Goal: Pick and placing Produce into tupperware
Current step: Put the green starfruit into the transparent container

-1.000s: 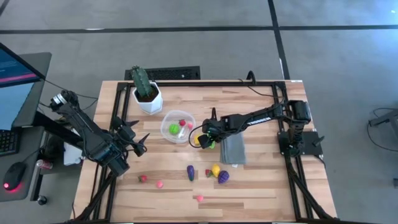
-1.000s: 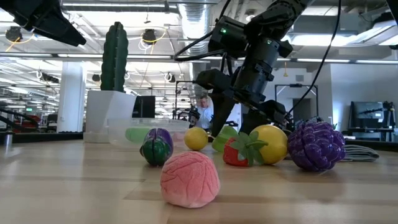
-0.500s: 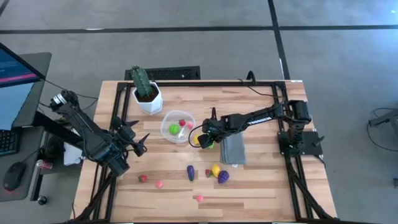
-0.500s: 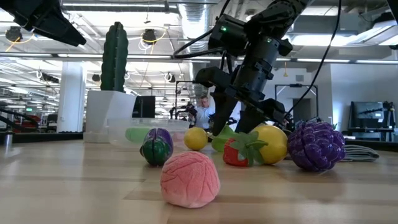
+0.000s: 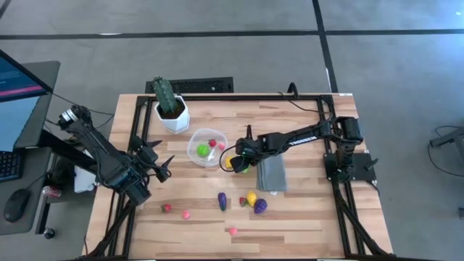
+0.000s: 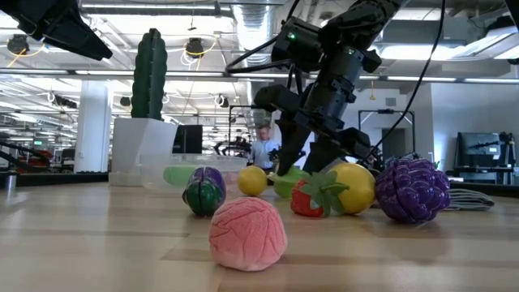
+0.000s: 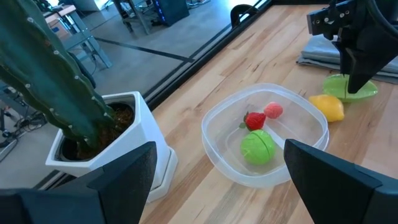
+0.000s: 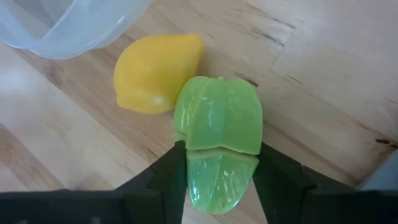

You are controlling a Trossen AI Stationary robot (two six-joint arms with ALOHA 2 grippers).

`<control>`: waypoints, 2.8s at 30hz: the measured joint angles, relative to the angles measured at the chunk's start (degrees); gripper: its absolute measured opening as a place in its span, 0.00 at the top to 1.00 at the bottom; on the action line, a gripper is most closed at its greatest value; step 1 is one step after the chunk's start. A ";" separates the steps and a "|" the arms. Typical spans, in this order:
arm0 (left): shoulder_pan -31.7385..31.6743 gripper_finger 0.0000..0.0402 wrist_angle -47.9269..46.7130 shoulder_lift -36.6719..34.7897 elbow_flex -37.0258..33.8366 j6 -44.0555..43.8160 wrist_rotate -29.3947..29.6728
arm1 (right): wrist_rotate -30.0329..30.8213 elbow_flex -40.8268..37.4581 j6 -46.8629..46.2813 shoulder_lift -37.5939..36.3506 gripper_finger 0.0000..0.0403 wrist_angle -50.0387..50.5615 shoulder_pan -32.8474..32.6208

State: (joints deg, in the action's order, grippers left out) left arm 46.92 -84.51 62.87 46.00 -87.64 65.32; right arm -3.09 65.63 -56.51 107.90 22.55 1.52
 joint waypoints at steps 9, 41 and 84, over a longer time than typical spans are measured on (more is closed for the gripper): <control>-0.01 0.15 0.00 0.00 0.00 0.00 0.00 | 0.30 -0.07 0.01 0.10 0.56 -0.79 -0.64; -0.02 0.15 0.20 0.00 0.00 -0.02 -0.02 | 0.11 -0.11 0.13 0.17 0.55 -0.81 -1.44; 0.00 0.15 0.46 0.00 0.00 -0.02 -0.04 | -1.66 -0.15 0.50 0.20 0.53 -0.77 -1.49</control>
State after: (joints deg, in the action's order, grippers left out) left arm 46.91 -84.05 62.87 46.00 -87.66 65.28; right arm -4.75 65.47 -56.01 108.09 21.78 0.03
